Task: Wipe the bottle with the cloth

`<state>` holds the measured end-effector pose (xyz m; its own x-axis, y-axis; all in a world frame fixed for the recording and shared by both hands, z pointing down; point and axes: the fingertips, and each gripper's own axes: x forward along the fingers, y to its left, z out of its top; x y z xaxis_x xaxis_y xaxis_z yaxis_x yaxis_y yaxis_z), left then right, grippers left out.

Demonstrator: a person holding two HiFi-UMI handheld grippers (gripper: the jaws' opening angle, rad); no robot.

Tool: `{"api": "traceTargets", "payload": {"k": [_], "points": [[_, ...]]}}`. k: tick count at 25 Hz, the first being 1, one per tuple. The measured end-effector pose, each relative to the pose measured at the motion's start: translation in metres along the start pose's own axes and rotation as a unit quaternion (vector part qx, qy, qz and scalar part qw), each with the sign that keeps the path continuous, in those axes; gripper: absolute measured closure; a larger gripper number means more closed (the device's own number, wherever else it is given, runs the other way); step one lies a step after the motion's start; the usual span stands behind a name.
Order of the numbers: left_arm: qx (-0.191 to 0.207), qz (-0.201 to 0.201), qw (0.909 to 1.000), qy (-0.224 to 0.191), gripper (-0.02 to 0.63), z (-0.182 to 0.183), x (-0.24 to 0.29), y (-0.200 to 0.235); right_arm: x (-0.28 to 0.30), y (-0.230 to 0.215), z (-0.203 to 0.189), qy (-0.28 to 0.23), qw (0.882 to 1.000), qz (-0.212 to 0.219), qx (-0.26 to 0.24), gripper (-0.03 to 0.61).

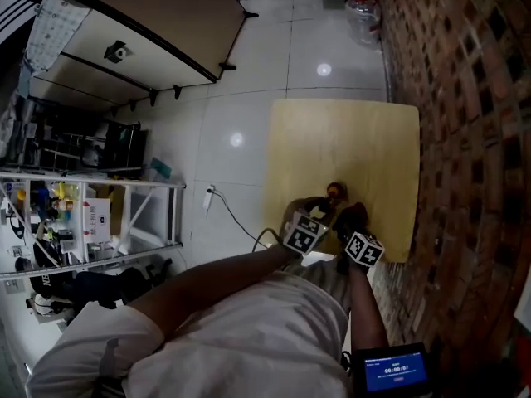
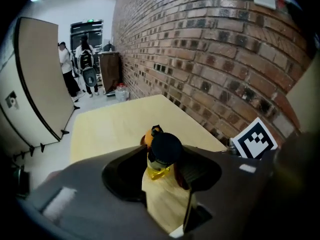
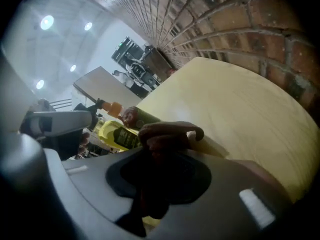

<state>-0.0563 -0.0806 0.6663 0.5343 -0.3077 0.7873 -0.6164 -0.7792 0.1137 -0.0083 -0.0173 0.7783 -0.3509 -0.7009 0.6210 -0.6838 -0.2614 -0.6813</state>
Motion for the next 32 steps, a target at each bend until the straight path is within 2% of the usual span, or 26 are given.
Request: {"api": "traceTargets", "payload": {"k": [3, 8, 14, 16, 18, 19, 20, 21, 22, 23, 24, 25, 27, 28, 29, 31, 32], "points": [[0.019, -0.008, 0.9998, 0.007, 0.405, -0.001, -0.002, -0.01, -0.015, 0.005, -0.008, -0.005, 1.0, 0.009, 0.002, 0.492], [0.005, -0.006, 0.9998, 0.02, 0.413, -0.01, -0.005, 0.002, -0.016, 0.013, -0.013, -0.005, 1.0, 0.009, -0.015, 0.492], [0.029, -0.015, 0.9994, 0.015, 0.413, -0.004, -0.005, 0.012, -0.011, 0.018, 0.006, -0.019, 0.999, 0.008, -0.032, 0.492], [0.059, -0.013, 0.9981, 0.009, 0.411, 0.002, -0.013, 0.015, -0.016, 0.024, 0.012, -0.023, 0.999, 0.009, -0.041, 0.492], [0.121, -0.022, 0.9924, 0.002, 0.41, 0.01, -0.033, 0.011, -0.029, 0.033, 0.013, -0.026, 0.999, 0.007, -0.045, 0.492], [0.165, -0.031, 0.9859, -0.002, 0.408, 0.014, -0.043, 0.008, -0.035, 0.037, 0.014, -0.027, 0.999, 0.006, -0.045, 0.492], [0.217, -0.042, 0.9751, -0.008, 0.405, 0.018, -0.052, 0.007, -0.039, 0.038, 0.014, -0.029, 0.999, 0.005, -0.044, 0.492], [0.279, -0.057, 0.9586, -0.017, 0.399, 0.023, -0.057, 0.006, -0.041, 0.038, 0.015, -0.03, 0.999, 0.004, -0.043, 0.492], [0.346, -0.073, 0.935, -0.026, 0.399, 0.027, -0.059, 0.008, -0.041, 0.037, 0.015, -0.031, 0.999, 0.004, -0.043, 0.492], [0.417, -0.088, 0.9042, -0.033, 0.394, 0.031, -0.057, 0.01, -0.04, 0.034, 0.016, -0.033, 0.999, 0.003, -0.044, 0.492], [0.486, -0.103, 0.8672, -0.034, 0.393, 0.034, -0.055, 0.013, -0.04, 0.031, 0.016, -0.034, 0.998, 0.003, -0.044, 0.492], [0.553, -0.116, 0.8246, -0.031, 0.382, 0.037, -0.053, 0.014, -0.041, 0.028, 0.016, -0.036, 0.998, 0.001, -0.045, 0.492], [0.669, -0.142, 0.7297, -0.02, 0.364, 0.041, -0.051, 0.011, -0.048, 0.024, 0.016, -0.039, 0.998, -0.004, -0.044, 0.492], [0.712, -0.157, 0.6842, -0.015, 0.352, 0.042, -0.051, 0.007, -0.052, 0.024, 0.016, -0.041, 0.998, -0.006, -0.043, 0.492], [0.746, -0.173, 0.6429, -0.008, 0.347, 0.041, -0.05, 0.004, -0.054, 0.023, 0.016, -0.042, 0.998, -0.008, -0.042, 0.492], [0.795, -0.208, 0.5694, 0.014, 0.341, 0.033, -0.045, 0.005, -0.054, 0.023, 0.016, -0.045, 0.998, -0.01, -0.039, 0.492], [0.813, -0.221, 0.5375, 0.027, 0.339, 0.028, -0.041, 0.009, -0.054, 0.023, 0.016, -0.046, 0.998, -0.011, -0.037, 0.492]]}}
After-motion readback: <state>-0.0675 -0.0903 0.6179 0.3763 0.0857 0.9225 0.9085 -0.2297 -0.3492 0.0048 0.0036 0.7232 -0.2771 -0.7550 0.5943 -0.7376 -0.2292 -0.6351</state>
